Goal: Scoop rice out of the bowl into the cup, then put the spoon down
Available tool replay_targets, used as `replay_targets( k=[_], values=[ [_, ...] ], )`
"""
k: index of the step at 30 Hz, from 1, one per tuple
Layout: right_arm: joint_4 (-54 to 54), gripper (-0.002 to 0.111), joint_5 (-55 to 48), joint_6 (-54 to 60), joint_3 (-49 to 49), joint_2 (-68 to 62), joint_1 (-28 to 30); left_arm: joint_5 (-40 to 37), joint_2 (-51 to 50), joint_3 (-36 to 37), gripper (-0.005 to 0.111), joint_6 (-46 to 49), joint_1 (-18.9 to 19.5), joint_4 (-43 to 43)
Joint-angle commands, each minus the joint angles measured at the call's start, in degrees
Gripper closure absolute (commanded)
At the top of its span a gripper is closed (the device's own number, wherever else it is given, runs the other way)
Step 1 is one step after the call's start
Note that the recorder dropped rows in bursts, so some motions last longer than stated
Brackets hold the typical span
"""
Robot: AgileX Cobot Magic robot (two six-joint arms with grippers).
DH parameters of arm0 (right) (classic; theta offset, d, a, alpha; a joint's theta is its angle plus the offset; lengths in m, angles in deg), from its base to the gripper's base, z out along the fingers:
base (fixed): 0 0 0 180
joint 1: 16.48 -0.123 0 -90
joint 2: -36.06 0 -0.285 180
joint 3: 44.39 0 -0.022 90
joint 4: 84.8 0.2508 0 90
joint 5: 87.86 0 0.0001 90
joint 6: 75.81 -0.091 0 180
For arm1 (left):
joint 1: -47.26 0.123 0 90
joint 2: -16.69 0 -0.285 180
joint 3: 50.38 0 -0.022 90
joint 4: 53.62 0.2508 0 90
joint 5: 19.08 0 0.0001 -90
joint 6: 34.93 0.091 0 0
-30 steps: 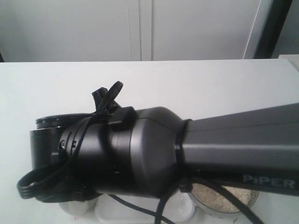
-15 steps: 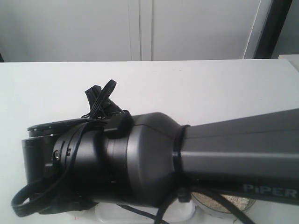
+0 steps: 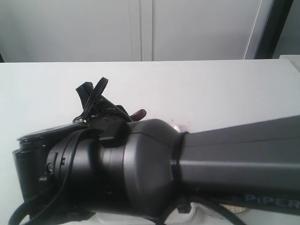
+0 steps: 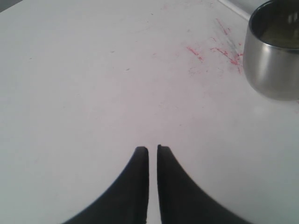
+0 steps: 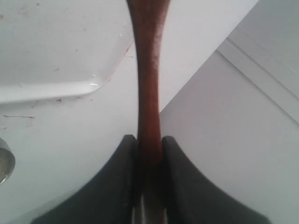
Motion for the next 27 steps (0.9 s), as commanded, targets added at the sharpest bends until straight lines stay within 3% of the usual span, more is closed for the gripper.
replay_targets(
  k=[1, 27],
  values=[
    [-2.24, 0.108, -0.3, -0.3, 0.23, 0.64, -0.05, -2.78, 0.0, 0.52, 0.092, -0.33, -0.42, -0.32],
    [-3.9, 0.108, -0.3, -2.71, 0.23, 0.44, -2.35, -2.78, 0.0, 0.52, 0.092, -0.33, -0.42, -0.32]
  ],
)
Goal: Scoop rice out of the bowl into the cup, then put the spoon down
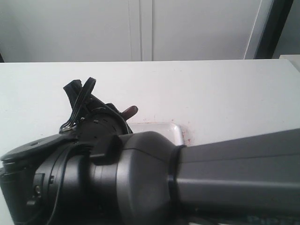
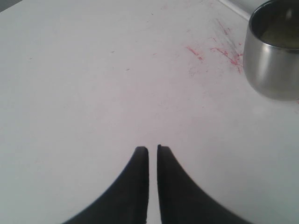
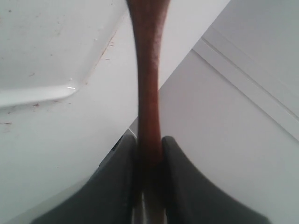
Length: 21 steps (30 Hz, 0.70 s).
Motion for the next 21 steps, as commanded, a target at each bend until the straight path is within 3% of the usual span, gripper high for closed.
replay_targets(
  k=[1, 11, 21],
  values=[
    [0.08, 0.108, -0.3, 0.46, 0.23, 0.44, -0.5, -2.78, 0.0, 0.52, 0.092, -0.33, -0.42, -0.32],
    [-3.0, 0.108, -0.3, -3.9, 0.23, 1.22, -0.53, -2.78, 0.0, 0.52, 0.092, -0.33, -0.42, -0.32],
    [1.67, 0.108, -0.3, -4.61, 0.23, 1.47, -0.53, -2.78, 0.0, 0.52, 0.092, -0.33, -0.42, -0.32]
  ],
)
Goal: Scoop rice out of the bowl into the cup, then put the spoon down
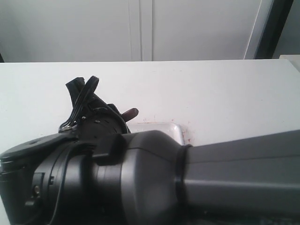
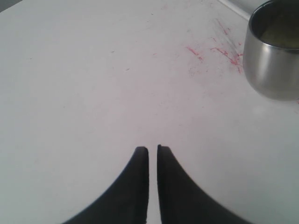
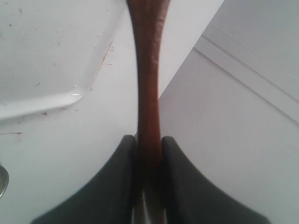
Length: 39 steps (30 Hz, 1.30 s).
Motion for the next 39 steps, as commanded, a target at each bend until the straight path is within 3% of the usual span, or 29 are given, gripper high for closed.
replay_targets(
  k=[1, 9, 12, 21, 25, 34, 39],
  values=[
    [0.52, 0.108, -0.3, -0.87, 0.23, 0.78, -0.06, -2.78, 0.0, 0.52, 0.092, -0.33, -0.42, -0.32],
    [0.88, 0.108, -0.3, -14.2, 0.23, 2.06, 0.16, -2.78, 0.0, 0.52, 0.092, -0.33, -0.42, -0.32],
    [1.91, 0.108, -0.3, -30.08, 0.23, 4.04, 1.91, -2.78, 0.0, 0.52, 0.092, -0.33, -0.42, -0.32],
    [29.2, 0.108, -0.3, -53.0, 0.12, 9.57, 17.21, -2.78, 0.0, 0.52, 0.092, -0.33, -0.42, -0.32],
    [44.89, 0.108, -0.3, -53.01, 0.12, 8.8, 22.04, -2.78, 0.0, 0.52, 0.092, -0.33, -0.42, -0.32],
    [63.69, 0.108, -0.3, -49.33, 0.22, 3.61, 22.3, -2.78, 0.0, 0.52, 0.092, -0.33, -0.42, -0.32],
    [63.24, 0.108, 4.91, -49.68, -0.01, 2.28, 22.91, -2.78, 0.0, 0.52, 0.092, -0.33, -0.42, -0.32]
  ],
)
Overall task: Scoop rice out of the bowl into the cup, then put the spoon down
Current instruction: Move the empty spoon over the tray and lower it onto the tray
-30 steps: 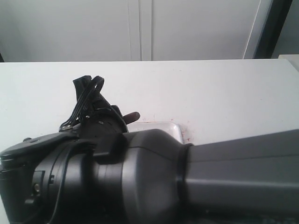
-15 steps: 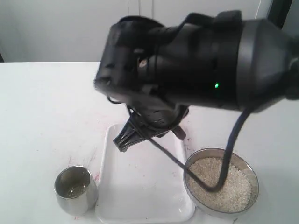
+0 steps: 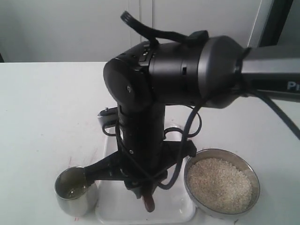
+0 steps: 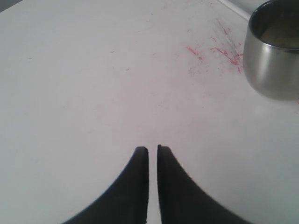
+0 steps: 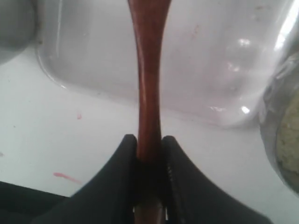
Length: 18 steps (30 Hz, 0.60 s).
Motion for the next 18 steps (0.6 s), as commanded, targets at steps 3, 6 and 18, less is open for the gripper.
replay_targets(
  k=[3, 6, 18],
  values=[
    [-0.08, 0.108, 5.31, -0.46, -0.45, -0.81, 2.78, -2.78, 0.0, 0.52, 0.092, -0.33, -0.42, -0.32],
    [-0.08, 0.108, 5.42, -2.86, -2.01, -2.34, 5.5, -2.78, 0.0, 0.52, 0.092, -0.33, -0.42, -0.32],
    [1.53, 0.108, 7.25, -5.34, -3.45, -9.45, 7.71, -2.78, 0.0, 0.52, 0.092, -0.33, -0.42, -0.32]
  ],
)
